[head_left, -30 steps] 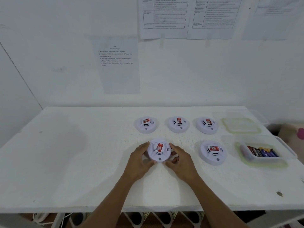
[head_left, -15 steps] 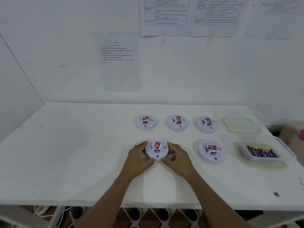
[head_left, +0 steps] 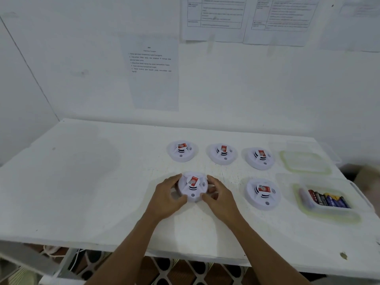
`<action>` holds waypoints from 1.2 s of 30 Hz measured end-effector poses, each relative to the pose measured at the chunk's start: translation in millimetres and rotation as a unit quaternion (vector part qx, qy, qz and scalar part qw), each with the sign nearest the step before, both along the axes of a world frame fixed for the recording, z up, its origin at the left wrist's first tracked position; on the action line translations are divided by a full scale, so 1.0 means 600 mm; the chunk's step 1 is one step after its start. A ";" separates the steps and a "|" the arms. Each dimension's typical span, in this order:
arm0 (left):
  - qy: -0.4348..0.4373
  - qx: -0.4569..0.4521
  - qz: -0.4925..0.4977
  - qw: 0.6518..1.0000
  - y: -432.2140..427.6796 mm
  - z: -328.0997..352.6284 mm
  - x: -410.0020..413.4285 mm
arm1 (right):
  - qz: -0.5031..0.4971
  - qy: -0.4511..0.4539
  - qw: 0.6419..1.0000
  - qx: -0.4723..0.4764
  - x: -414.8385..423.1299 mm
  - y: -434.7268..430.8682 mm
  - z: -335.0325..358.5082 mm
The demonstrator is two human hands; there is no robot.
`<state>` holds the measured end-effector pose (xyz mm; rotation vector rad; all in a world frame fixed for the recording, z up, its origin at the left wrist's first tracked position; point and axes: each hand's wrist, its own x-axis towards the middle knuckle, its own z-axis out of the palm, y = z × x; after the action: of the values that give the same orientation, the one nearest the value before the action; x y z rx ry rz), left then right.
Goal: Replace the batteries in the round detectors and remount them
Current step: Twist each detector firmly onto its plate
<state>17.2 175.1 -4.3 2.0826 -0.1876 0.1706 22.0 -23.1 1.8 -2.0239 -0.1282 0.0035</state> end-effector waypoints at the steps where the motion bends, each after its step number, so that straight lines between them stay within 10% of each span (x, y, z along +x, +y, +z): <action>1: 0.010 -0.003 0.002 1.000 -0.001 0.002 -0.001 | -0.003 0.006 1.000 0.002 0.000 0.000 0.001; 13: 0.037 0.029 0.080 0.996 0.062 -0.002 0.115 | -0.082 0.042 0.995 -0.033 0.104 0.053 0.040; 21: 0.030 0.163 -0.036 0.985 0.101 0.014 0.260 | -0.062 0.093 0.990 -0.091 0.181 0.101 0.050; 29: 0.000 0.072 -0.059 0.996 0.084 0.017 0.285 | -0.072 0.096 0.990 -0.074 0.235 0.123 0.054; 36: 0.035 -0.118 -0.085 0.989 0.076 0.053 0.298 | -0.079 0.086 0.979 0.169 0.251 0.115 0.082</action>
<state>196.0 221.0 27.7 1.8235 -0.2878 0.0137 172.8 45.9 51.0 -1.6801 0.1347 0.0531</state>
